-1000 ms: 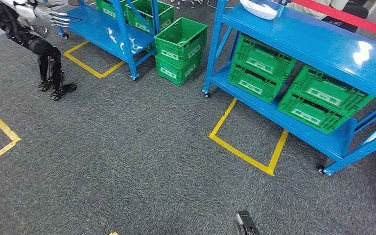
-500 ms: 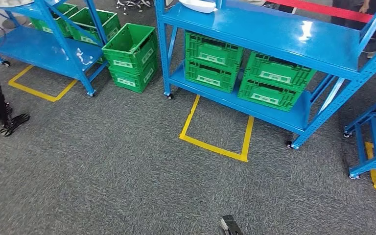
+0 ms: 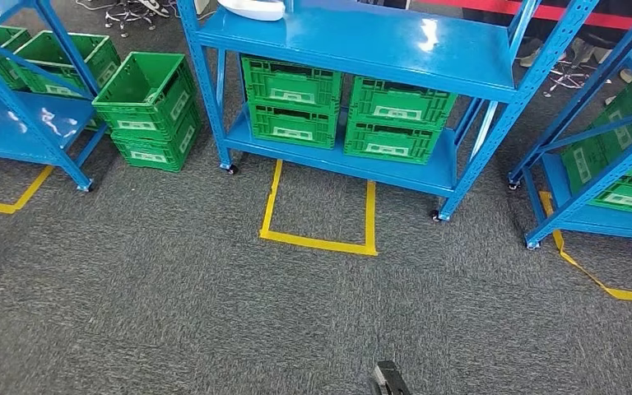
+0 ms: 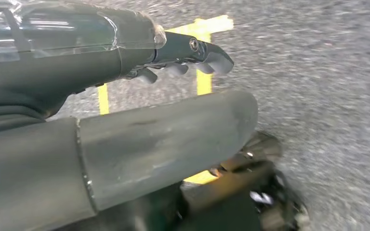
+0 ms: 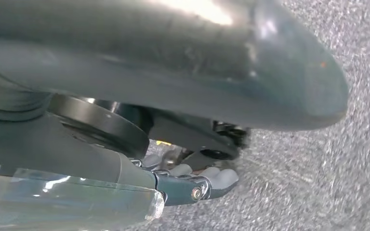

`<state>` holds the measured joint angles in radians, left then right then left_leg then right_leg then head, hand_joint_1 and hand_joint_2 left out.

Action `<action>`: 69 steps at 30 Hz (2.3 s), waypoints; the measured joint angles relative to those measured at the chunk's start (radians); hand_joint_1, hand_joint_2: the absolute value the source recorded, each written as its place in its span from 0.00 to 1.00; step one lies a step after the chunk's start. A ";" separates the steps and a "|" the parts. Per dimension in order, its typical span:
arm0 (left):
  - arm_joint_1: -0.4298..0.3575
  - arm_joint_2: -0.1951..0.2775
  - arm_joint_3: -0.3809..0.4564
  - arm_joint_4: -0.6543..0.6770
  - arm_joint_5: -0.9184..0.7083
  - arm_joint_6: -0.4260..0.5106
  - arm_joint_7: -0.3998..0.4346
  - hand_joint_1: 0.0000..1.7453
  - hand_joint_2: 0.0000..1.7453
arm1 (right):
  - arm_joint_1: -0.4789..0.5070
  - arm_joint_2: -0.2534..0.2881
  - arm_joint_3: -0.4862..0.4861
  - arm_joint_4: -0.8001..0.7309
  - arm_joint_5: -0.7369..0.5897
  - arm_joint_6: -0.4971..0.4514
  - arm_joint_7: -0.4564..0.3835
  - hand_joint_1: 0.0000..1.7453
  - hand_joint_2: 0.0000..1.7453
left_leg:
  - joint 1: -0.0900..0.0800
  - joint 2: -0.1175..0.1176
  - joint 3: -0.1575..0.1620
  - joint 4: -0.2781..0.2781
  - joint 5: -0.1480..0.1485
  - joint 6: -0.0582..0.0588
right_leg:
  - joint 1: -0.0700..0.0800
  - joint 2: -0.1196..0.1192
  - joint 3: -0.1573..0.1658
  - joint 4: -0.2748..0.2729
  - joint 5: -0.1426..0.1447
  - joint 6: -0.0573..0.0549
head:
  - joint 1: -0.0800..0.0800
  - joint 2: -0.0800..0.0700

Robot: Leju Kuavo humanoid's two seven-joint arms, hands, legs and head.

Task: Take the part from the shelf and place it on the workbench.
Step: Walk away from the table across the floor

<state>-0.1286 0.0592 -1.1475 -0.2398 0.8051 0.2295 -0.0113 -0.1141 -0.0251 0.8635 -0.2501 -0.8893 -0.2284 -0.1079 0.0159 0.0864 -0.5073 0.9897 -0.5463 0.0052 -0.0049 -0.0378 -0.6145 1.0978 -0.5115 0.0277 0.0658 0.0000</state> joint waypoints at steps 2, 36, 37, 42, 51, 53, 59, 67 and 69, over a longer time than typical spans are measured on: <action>-0.002 -0.006 0.000 0.000 -0.004 -0.004 -0.007 0.00 0.00 | -0.001 0.000 0.000 0.002 -0.003 -0.002 -0.003 0.00 0.00 | -0.004 0.015 0.007 0.000 -0.008 -0.009 | 0.011 -0.033 0.043 -0.087 0.022 -0.015 | 0.005 0.000; -0.005 -0.032 0.000 0.000 -0.006 -0.037 0.028 0.00 0.00 | 0.007 -0.014 0.005 0.013 -0.011 -0.018 -0.005 0.00 0.00 | -0.006 0.007 0.008 0.014 -0.029 -0.019 | 0.013 -0.012 0.056 -0.100 0.008 -0.032 | 0.009 0.000; -0.005 -0.032 0.000 0.000 -0.006 -0.038 0.029 0.00 0.00 | 0.008 -0.015 0.006 0.014 -0.011 -0.019 -0.006 0.00 0.00 | -0.004 -0.025 0.003 0.031 -0.043 -0.023 | 0.010 -0.007 0.061 -0.107 0.011 -0.037 | 0.006 0.000; 0.002 -0.028 0.000 0.002 0.007 -0.037 0.039 0.00 0.00 | 0.000 -0.012 0.010 0.014 -0.010 -0.022 -0.010 0.00 0.00 | 0.000 -0.095 -0.144 0.289 -0.137 -0.032 | 0.009 0.026 0.072 -0.114 0.008 -0.051 | -0.025 0.000; 0.004 -0.029 0.000 0.003 0.025 -0.034 0.053 0.00 0.00 | 0.003 -0.009 0.015 0.015 -0.008 -0.011 -0.014 0.00 0.00 | -0.004 -0.093 -0.055 0.035 0.017 -0.011 | 0.009 0.052 0.090 -0.095 -0.024 -0.039 | -0.036 0.000; 0.004 -0.029 0.000 0.003 0.026 -0.032 0.053 0.00 0.00 | 0.004 -0.008 0.020 0.015 -0.008 -0.010 -0.015 0.00 0.00 | -0.007 -0.093 -0.054 0.035 0.015 -0.007 | 0.007 0.052 0.093 -0.099 -0.023 -0.039 | -0.033 0.000; 0.003 -0.028 0.000 0.003 0.030 -0.029 0.053 0.00 0.00 | 0.004 -0.006 0.027 0.015 -0.004 -0.008 -0.015 0.00 0.00 | -0.010 -0.090 -0.051 0.036 0.010 0.003 | 0.005 0.053 0.098 -0.107 -0.023 -0.032 | -0.028 0.000; 0.003 -0.018 0.000 0.003 0.021 -0.029 0.076 0.00 0.00 | 0.005 0.003 0.029 0.015 -0.013 -0.005 -0.018 0.00 0.00 | -0.009 -0.090 -0.050 0.035 0.010 0.004 | 0.005 0.053 0.099 -0.111 -0.023 -0.017 | -0.026 0.000; 0.002 -0.009 0.000 0.003 0.013 -0.029 0.089 0.00 0.00 | 0.005 0.013 0.029 0.016 -0.020 -0.004 -0.018 0.00 0.00 | -0.008 -0.090 -0.049 0.034 0.010 0.004 | 0.005 0.053 0.099 -0.111 -0.023 -0.016 | -0.026 0.000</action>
<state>-0.1267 0.0504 -1.1475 -0.2369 0.8185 0.2006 0.0776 -0.1091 -0.0123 0.8920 -0.2343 -0.9089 -0.2328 -0.1259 0.0074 -0.0032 -0.5567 1.0240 -0.5365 0.0090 0.0004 0.0154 -0.5154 0.9870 -0.5343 0.0113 0.0402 0.0000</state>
